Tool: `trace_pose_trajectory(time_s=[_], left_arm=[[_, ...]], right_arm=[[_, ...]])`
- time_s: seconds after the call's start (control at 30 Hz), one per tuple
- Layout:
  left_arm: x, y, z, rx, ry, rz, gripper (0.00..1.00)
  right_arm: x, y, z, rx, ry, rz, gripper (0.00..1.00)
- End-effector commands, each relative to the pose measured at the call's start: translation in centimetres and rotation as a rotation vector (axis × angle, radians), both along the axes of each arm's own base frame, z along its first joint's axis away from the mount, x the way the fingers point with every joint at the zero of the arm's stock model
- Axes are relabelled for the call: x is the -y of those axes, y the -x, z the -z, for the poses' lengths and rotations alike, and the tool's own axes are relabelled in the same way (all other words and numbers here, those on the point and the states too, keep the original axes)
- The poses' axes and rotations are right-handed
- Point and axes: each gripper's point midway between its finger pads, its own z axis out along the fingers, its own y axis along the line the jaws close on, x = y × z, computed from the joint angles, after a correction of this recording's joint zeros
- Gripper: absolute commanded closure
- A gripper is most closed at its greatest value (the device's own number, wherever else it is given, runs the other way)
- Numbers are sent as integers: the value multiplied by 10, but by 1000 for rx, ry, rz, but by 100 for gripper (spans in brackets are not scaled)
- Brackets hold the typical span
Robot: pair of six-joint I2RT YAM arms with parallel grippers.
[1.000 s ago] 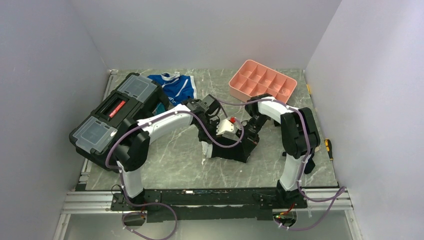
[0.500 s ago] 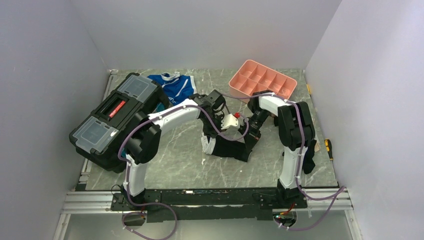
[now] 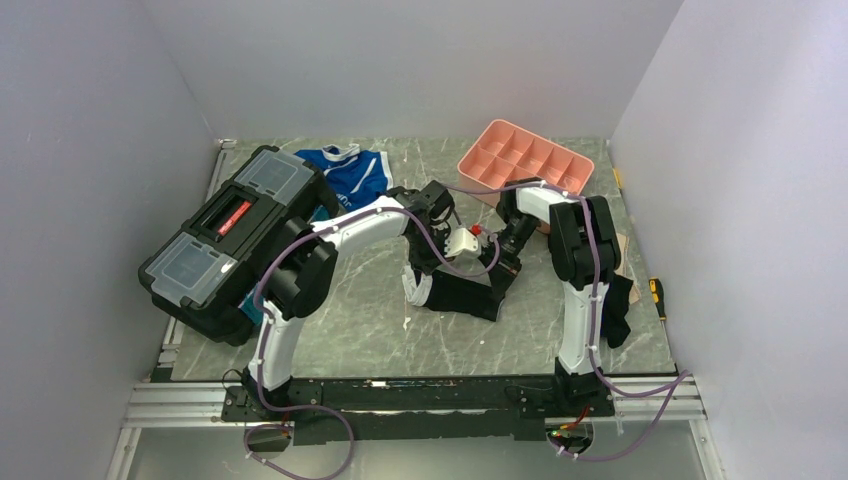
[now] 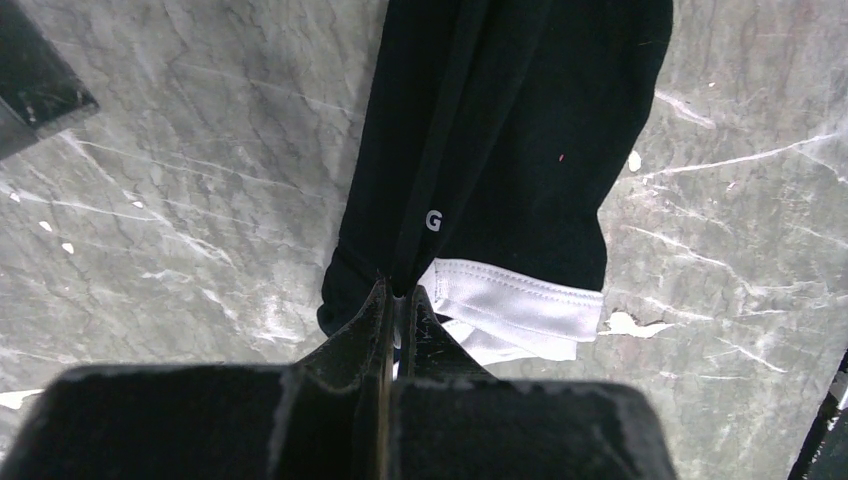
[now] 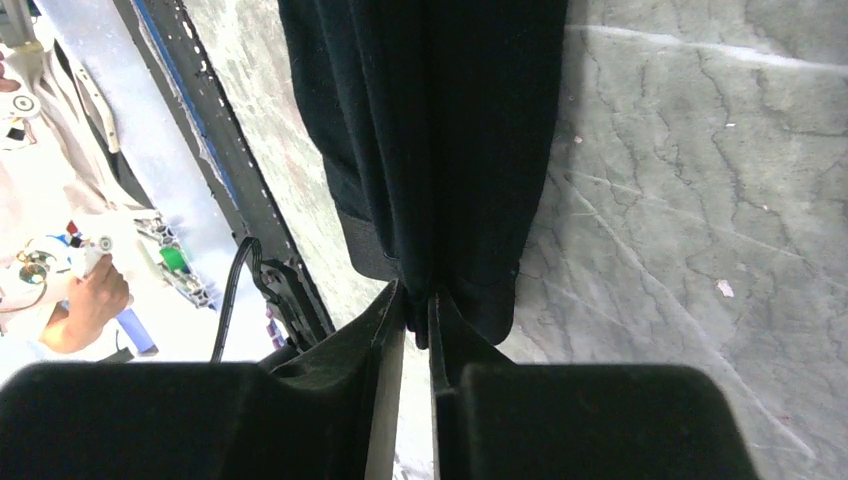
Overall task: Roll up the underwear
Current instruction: Fold the underwear at the center of the board.
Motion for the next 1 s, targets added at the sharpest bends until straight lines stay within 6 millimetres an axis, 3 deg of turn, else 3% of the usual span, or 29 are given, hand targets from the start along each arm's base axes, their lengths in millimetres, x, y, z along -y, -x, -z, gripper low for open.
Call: trace_pose_trajectory(time_s=[0.0,0.3,0.97], left_arm=[[2,-10,-8,29,11,1,100],[3,-11,-2,20,6,-6,100],[16,-10,-4,39,38,22,100]], right_arm=[[2,0,-5,-8,-19,-13,81],[2,-7,-9,29,-29,12,62],[10,-16,-38,113,-91,100,56]])
